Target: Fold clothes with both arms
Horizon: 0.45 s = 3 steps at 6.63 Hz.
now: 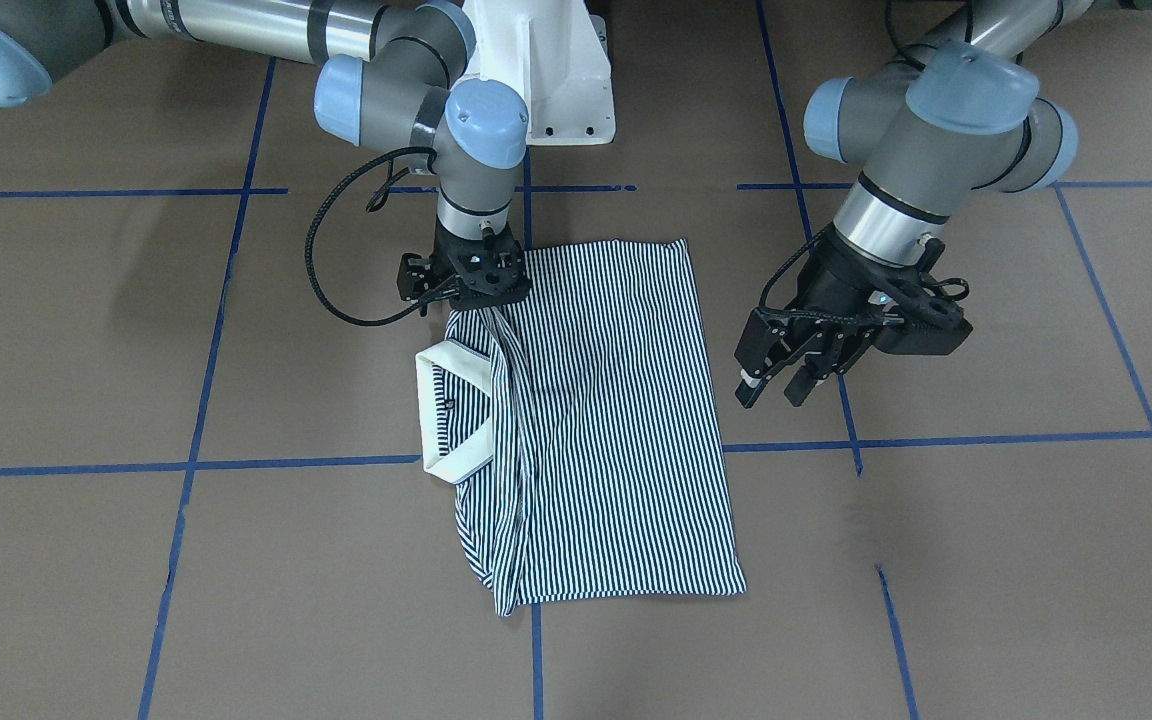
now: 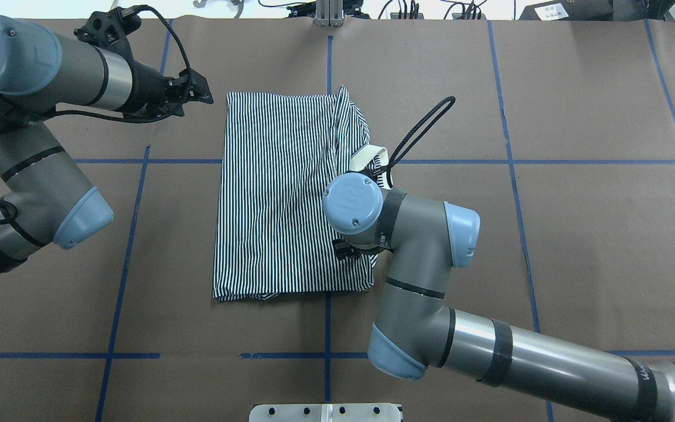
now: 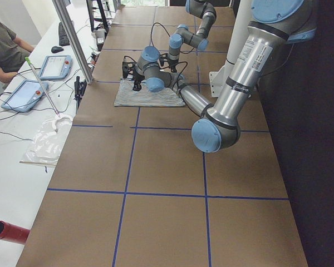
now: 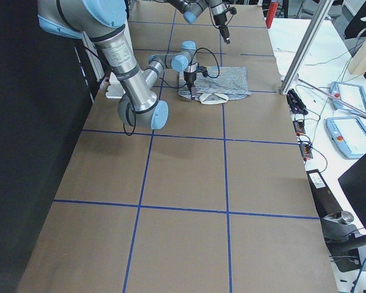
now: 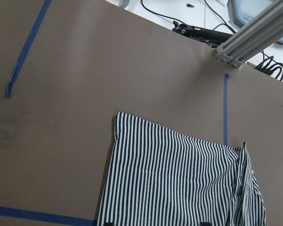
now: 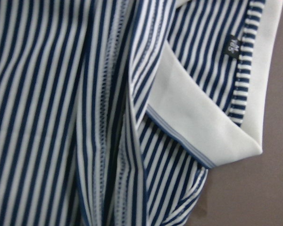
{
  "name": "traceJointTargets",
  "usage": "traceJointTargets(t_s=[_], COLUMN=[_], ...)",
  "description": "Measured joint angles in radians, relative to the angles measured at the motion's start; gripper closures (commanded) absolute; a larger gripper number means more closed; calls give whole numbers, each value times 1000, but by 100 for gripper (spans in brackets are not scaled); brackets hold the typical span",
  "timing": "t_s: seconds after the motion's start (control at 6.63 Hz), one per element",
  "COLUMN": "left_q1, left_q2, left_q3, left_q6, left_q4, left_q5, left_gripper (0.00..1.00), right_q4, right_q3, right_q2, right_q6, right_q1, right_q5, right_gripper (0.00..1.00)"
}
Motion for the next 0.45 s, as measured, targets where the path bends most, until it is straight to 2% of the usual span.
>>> traceJointTargets(t_s=[0.3,0.45], left_q1=[0,0], left_q2=[0,0], left_q3=[-2,-3], left_q6=[0,0], left_q4=[0,0], left_q5=[0,0], left_gripper=[32,32], right_q4=[-50,-74], right_q3=[129,159], right_q2=[-97,-92], right_q6=[-49,-32], right_q1=[26,27], right_q5=[12,14], right_gripper=[0,0])
